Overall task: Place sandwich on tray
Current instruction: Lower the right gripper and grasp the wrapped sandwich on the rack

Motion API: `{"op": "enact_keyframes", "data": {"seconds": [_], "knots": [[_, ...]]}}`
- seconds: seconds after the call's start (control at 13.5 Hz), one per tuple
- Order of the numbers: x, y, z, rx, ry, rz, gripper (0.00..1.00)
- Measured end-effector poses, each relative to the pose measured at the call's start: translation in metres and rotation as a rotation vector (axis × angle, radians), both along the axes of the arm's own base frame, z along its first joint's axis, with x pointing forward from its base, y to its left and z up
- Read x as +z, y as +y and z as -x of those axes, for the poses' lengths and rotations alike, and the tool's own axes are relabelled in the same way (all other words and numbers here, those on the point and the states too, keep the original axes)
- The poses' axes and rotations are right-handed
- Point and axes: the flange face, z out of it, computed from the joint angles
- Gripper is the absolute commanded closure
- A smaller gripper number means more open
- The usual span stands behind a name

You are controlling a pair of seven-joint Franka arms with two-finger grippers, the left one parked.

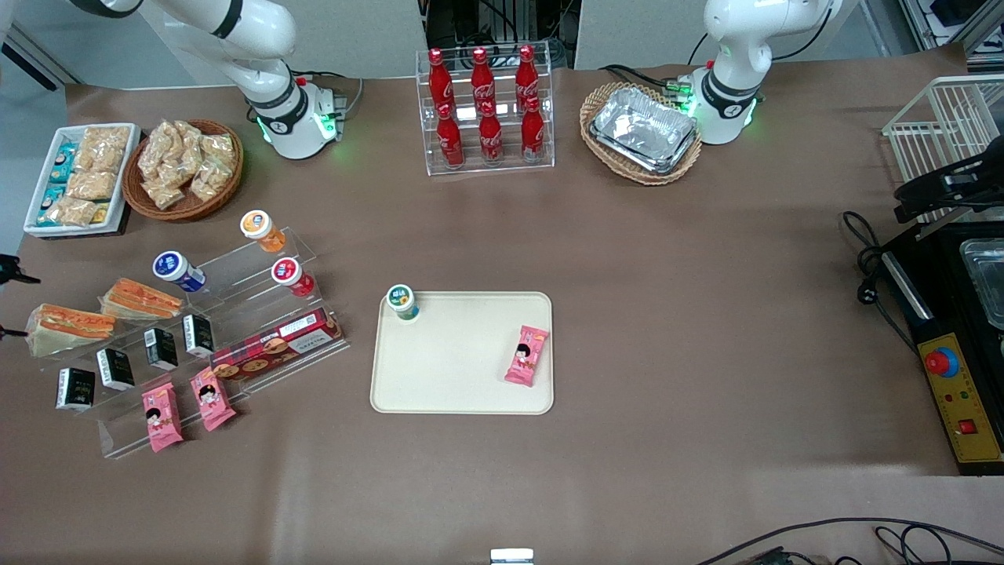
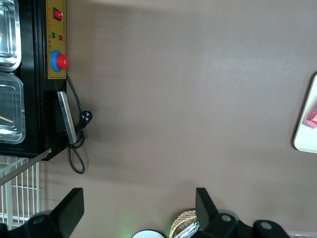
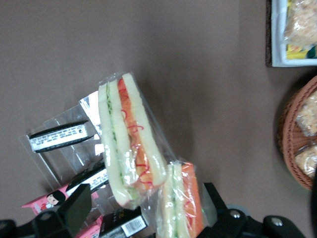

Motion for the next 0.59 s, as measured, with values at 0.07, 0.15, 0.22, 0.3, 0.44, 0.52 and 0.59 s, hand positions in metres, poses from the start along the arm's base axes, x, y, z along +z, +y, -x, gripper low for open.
{"op": "enact_keyframes", "data": {"seconds": [0.07, 0.15, 0.22, 0.3, 0.44, 0.52, 0.59], "knots": [[-0.008, 0.000, -0.004, -0.005, -0.007, -0.006, 0.00], [-0.014, 0.000, -0.007, -0.006, -0.011, -0.005, 0.00], [-0.019, -0.001, -0.009, -0.006, -0.017, 0.000, 0.00], [-0.021, -0.002, -0.011, -0.006, -0.023, 0.004, 0.00], [-0.027, -0.003, -0.013, -0.007, -0.023, 0.008, 0.00], [-0.030, -0.003, -0.013, -0.006, -0.020, 0.008, 0.00], [-0.032, -0.003, -0.014, -0.005, -0.017, 0.008, 0.00]]}}
